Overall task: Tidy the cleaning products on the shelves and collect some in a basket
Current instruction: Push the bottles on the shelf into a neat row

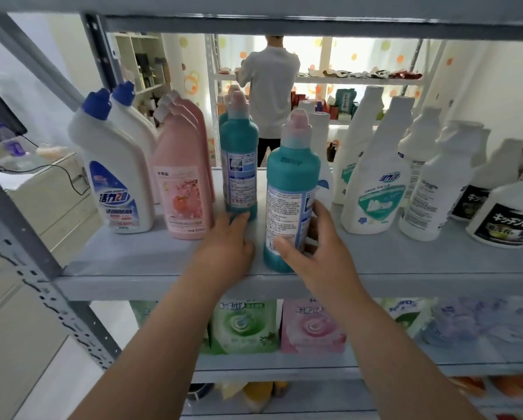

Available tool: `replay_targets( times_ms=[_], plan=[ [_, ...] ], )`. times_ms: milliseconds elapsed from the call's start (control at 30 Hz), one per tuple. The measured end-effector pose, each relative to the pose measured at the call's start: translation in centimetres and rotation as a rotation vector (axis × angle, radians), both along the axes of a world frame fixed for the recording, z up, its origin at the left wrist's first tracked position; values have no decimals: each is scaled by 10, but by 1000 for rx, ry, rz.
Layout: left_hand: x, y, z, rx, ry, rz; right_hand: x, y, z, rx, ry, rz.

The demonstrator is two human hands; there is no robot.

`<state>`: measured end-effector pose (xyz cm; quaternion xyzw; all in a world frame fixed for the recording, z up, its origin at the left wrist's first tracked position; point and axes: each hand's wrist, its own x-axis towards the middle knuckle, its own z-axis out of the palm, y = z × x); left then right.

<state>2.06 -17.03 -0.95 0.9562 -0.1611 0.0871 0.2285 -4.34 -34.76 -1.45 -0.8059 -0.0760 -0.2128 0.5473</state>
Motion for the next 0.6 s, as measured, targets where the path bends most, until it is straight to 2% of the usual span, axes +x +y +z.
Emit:
replay_targets(
  times_ms=[67,200,400,600],
  plan=[
    [-15,18,-6,2,-86,-23,6,9,1,-45,0,-11],
    [-39,61,-19,125,-254,3,21,32,-1,-147,9,-26],
    [-47,90,-37,242,-316,-11,46,66,-1,-212,-30,-120],
    [-48,97,-42,238,-344,-21,50,82,-1,-273,-9,-186]
  ],
)
